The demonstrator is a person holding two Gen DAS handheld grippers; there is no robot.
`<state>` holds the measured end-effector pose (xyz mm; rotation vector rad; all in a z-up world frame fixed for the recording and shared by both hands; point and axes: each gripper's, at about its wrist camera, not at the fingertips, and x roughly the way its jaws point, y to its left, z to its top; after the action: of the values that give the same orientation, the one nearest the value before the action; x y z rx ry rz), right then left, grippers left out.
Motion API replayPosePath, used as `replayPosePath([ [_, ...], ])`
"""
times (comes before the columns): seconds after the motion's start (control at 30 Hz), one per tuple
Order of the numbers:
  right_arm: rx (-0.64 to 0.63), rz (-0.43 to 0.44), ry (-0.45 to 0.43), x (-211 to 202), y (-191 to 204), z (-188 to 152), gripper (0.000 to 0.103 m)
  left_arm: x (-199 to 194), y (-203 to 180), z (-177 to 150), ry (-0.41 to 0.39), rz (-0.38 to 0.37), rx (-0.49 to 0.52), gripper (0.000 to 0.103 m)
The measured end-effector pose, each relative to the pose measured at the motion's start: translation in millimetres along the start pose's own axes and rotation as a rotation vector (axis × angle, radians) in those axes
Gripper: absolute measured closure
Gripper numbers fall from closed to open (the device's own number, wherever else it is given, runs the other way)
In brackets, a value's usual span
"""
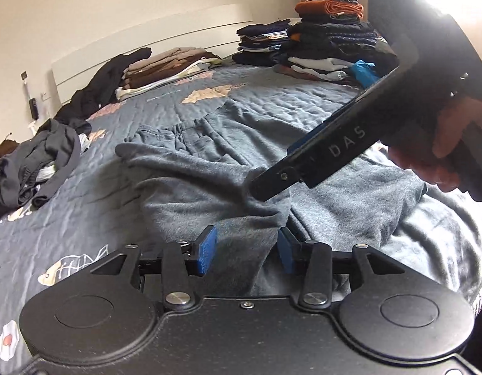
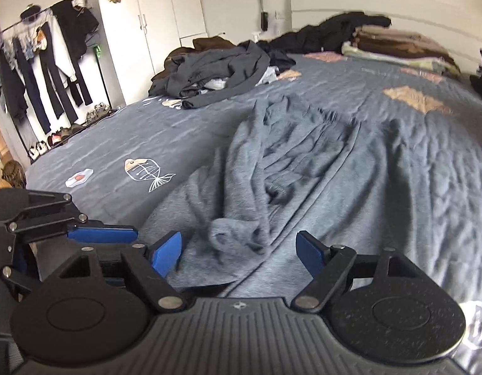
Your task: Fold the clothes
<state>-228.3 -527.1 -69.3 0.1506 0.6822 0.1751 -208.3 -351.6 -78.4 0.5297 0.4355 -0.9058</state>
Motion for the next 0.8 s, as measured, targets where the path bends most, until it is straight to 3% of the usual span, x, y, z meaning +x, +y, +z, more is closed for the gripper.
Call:
replayPosePath([
  [0.1,0.103,0.073,0.026,8,-4,-1,0.023,-2,-4,-5,0.007,0.03,0.051,0.056],
  [0.3,0.349,0.036,0.094,16,-24,-6,0.022,4,-12,-16,0.05,0.051,0.103,0.056],
  [0.4,0.427,0.011,0.109,12,-31,-9,0.022,6,-13,-19,0.056,0.054,0.107,0.055],
  [0.6,0.585,0.056,0.148,37,-27,-17,0.022,10,-8,-16,0.053,0.092,0.069,0.054],
  [0.67,0.564,0.016,0.138,43,-17,-19,0.022,12,-6,-17,0.07,0.098,0.061,0.054],
  [0.77,0.56,-0.013,0.106,45,-16,-20,0.028,16,-9,-20,0.085,0.114,0.095,0.054],
  [0.8,0.574,-0.017,0.093,45,-18,-21,0.037,17,-11,-21,0.087,0.121,0.112,0.054],
])
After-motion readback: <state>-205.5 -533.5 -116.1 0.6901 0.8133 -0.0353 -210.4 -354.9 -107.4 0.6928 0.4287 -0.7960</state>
